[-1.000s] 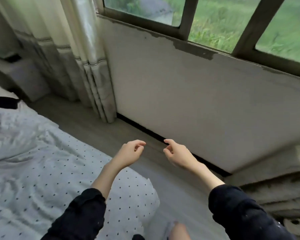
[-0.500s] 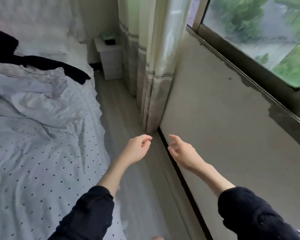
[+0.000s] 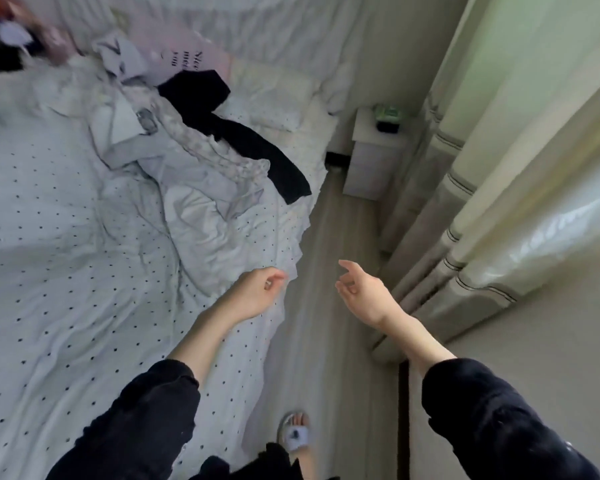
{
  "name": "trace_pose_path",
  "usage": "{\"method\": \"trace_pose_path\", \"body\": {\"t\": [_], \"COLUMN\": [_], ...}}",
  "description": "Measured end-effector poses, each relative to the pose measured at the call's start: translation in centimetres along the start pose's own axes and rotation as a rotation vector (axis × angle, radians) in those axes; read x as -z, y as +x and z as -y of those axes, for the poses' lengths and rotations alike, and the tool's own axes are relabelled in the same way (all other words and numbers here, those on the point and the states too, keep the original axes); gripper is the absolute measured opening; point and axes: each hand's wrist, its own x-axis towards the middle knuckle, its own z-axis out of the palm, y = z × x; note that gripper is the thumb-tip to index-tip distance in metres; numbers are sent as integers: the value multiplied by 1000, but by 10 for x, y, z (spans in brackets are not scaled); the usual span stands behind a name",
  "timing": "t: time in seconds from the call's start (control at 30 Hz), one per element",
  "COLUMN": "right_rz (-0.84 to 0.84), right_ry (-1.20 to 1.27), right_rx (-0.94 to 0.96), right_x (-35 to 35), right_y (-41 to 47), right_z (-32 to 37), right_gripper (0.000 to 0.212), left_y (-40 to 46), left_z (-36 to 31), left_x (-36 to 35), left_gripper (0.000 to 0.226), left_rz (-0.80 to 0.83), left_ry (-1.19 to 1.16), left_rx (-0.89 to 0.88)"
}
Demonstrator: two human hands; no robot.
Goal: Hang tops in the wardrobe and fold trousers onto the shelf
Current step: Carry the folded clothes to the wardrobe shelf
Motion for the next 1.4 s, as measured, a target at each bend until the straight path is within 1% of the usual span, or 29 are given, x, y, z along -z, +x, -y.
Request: {"method": "trace_pose_path", "body": {"t": [0.1, 0.17, 0.27, 0.33, 0.37, 0.43, 0.57, 0.63, 0.67, 0.73, 0.8, 0.9, 1.03, 1.23, 1.37, 1.4], "right_rz": [32, 53, 143, 207, 237, 267, 423, 435, 453, 468, 536, 605, 633, 675, 691, 684], "right_ry": [5, 12, 18, 9, -14, -18, -72, -121, -161, -207, -233, -261, -293, -217, -240, -223], "right_rx": [54, 90, 110, 131, 170, 215, 333, 396, 431, 477, 530, 540, 532, 440, 423, 429], "right_x": [34, 51, 75, 87, 94, 102, 124, 133, 135, 134, 123, 102, 61, -9, -59, -64], "right_y": [75, 108, 173, 223, 259, 302, 393, 427, 459, 487, 530, 577, 656, 755, 825, 833], "right_z": [9, 16, 22, 26, 28, 32, 44, 53, 61, 71, 86, 105, 135, 179, 197, 200], "right_gripper": [47, 46, 48, 49, 49, 48, 50, 50, 49, 49, 49, 49, 48, 44, 40, 39], "left_y": [61, 90, 142, 178, 205, 236, 308, 331, 350, 363, 384, 408, 465, 552, 610, 617], "left_z": [-12, -17, -23, -24, -25, -31, -50, -56, -54, -52, -35, -3, 58, 144, 201, 204], "left_x": [28, 38, 50, 60, 66, 77, 90, 93, 98, 103, 115, 127, 148, 162, 167, 167], "left_gripper": [30, 29, 30, 29, 29, 30, 31, 32, 32, 32, 32, 33, 36, 44, 51, 53], "left_rz": [-70, -75, -85, -134, -183, -238, -382, -386, -403, -420, -472, -513, -551, -506, -569, -583], "left_ry": [-38, -46, -67, -82, -90, -90, -149, -164, -181, -181, -180, -224, -251, -220, -183, -160], "left_rx": [61, 84, 140, 174, 198, 219, 316, 342, 380, 413, 473, 567, 631, 696, 762, 767]}}
